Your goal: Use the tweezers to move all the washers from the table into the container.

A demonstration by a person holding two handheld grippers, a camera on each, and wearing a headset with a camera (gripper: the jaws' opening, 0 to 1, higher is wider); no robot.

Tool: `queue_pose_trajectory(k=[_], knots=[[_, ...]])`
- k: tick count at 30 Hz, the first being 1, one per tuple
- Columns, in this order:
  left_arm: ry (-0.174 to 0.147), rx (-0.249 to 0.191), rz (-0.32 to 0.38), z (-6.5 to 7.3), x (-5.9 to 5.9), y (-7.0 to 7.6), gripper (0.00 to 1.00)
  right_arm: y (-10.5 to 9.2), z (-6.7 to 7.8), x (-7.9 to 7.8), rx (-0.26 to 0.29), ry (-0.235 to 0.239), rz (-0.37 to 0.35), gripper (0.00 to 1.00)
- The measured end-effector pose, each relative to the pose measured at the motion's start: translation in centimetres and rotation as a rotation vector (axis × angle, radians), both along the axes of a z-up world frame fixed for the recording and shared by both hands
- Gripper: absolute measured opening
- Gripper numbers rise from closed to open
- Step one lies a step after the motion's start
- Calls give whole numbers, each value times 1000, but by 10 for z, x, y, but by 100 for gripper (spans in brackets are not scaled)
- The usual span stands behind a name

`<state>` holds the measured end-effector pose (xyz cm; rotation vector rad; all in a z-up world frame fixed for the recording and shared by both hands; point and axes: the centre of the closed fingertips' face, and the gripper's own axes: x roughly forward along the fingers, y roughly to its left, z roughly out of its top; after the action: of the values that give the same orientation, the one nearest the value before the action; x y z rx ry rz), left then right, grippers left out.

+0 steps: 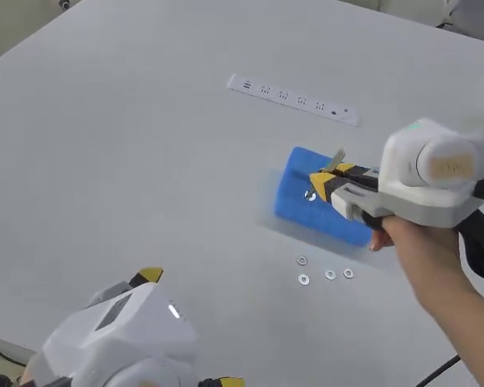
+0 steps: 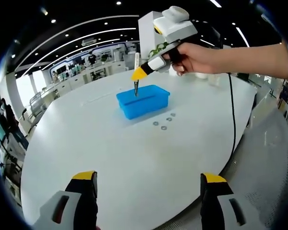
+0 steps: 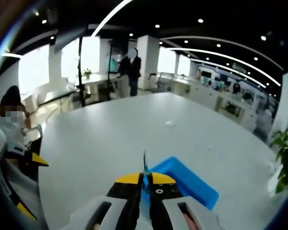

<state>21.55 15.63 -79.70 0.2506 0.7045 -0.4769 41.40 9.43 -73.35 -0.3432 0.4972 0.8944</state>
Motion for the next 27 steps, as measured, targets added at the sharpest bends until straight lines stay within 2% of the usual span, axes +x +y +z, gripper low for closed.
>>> queue_pose_trajectory(k=[9,14,17,23,27], knots=[[6,4,-6,-1,-1,-1,91,0,-10,17,10,22,-55,2],[4,15,-12,-1,-1,-1,91,0,-19,24,49,66,-93,2],[2,17,-9,-1,-1,-1,91,-2,-27,33,48,79,-101,2],[4,15,-9,-1,-1,-1,91,-4,-45,33,14,98,-103,2],[5,19,-12,-2,-1,-1,91,-2,-52,35,26,122,-106,2]])
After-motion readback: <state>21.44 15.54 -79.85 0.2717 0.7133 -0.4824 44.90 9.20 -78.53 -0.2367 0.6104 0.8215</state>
